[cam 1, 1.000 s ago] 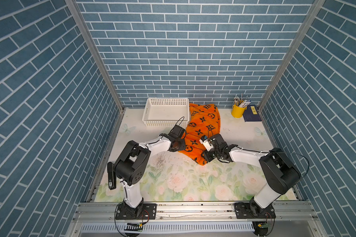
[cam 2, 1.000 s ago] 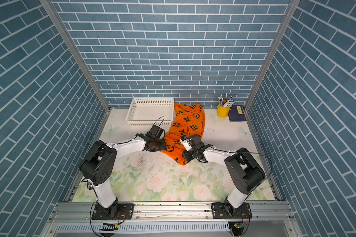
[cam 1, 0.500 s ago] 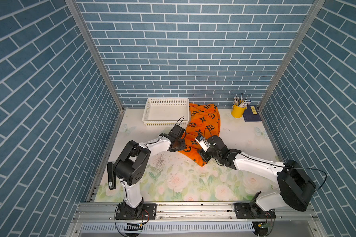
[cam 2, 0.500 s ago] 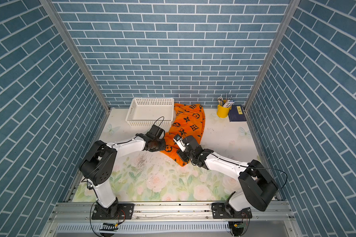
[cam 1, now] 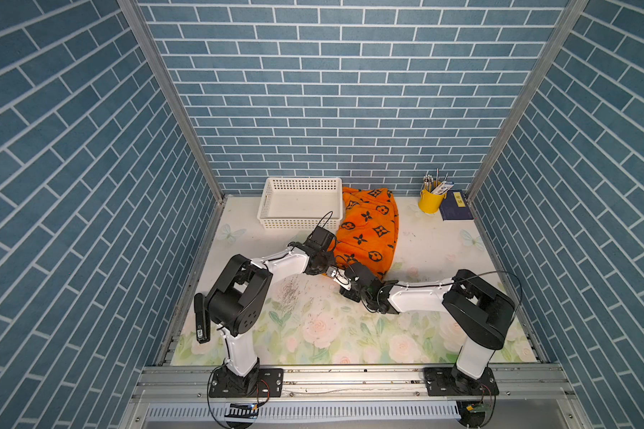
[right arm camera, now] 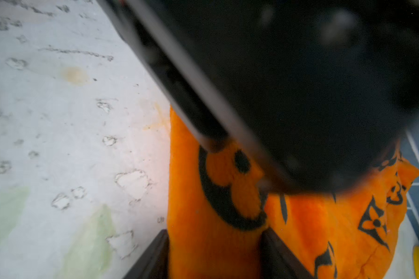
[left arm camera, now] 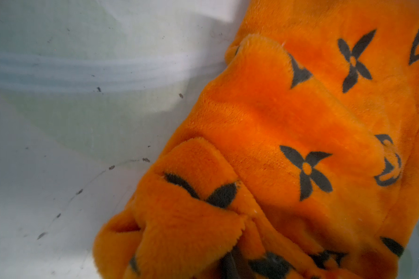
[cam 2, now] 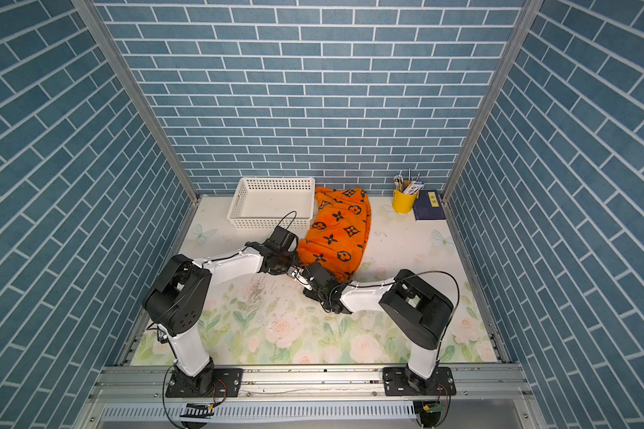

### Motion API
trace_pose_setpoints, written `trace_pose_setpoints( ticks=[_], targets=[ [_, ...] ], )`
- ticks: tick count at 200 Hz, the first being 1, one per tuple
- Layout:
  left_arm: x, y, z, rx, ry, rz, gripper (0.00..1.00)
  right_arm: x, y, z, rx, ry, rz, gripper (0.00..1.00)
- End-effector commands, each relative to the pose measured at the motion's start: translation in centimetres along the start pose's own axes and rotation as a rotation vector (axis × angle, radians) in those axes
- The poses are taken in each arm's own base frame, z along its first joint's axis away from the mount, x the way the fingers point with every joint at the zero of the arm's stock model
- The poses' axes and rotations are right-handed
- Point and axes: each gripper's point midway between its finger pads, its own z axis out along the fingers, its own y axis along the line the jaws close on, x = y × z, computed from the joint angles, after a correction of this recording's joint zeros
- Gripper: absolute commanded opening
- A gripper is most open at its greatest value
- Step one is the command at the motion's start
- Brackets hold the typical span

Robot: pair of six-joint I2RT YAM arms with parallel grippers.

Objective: Roll up the pillowcase
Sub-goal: Roll the pillowcase at the center of the board.

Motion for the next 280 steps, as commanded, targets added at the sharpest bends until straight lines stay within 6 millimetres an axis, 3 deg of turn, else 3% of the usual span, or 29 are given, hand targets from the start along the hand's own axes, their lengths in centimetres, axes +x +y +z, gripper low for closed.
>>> trace_pose_setpoints(
  ticks=[1, 21, 33, 55, 98, 123, 148, 188, 237, 265, 280],
  targets=[
    [1.2, 1.4, 0.1, -0.051, 0.031, -0.004, 0.29, -0.6, 0.1, 0.6, -0.001, -0.003, -0.011, 0.4],
    [0.8, 1.4, -0.4, -0.048, 0.019, -0.008, 0.3, -0.5, 1.3, 0.0, -0.079, -0.007, 0.05, 0.11],
    [0.3, 1.5, -1.0, -0.048, 0.007, -0.014, 0.3, -0.5, 2.0, -0.8, -0.127, -0.014, 0.095, 0.0],
    [-1.0, 2.1, -2.5, -0.049, -0.025, -0.032, 0.32, -0.6, 3.9, -2.6, -0.265, -0.019, 0.192, 0.0],
    [-3.3, 3.1, -6.4, -0.048, -0.105, -0.053, 0.47, -1.5, 6.2, -5.4, -0.474, -0.058, 0.344, 0.0],
    [-3.5, 3.7, -7.5, -0.068, -0.127, -0.04, 0.49, -0.8, 6.3, -5.0, -0.598, -0.05, 0.462, 0.0],
    [-3.1, 3.9, -8.0, -0.061, -0.132, -0.034, 0.49, 0.3, 4.7, -3.9, -0.667, -0.044, 0.593, 0.0],
    [-1.8, 2.9, -8.7, 0.028, -0.137, -0.014, 0.48, 2.0, 3.6, -1.8, -0.759, -0.005, 0.703, 0.0],
    [0.2, -0.3, -7.4, 0.114, -0.115, 0.049, 0.46, 2.5, 2.1, 0.3, -0.793, 0.041, 0.759, 0.0],
    [0.3, 0.1, -4.7, 0.059, -0.085, 0.03, 0.45, 2.7, 1.8, 0.7, -0.775, 0.055, 0.769, 0.0],
    [0.7, 0.7, -2.9, 0.015, -0.047, 0.021, 0.43, 2.8, 1.1, 0.5, -0.73, 0.052, 0.761, 0.16]
  ],
)
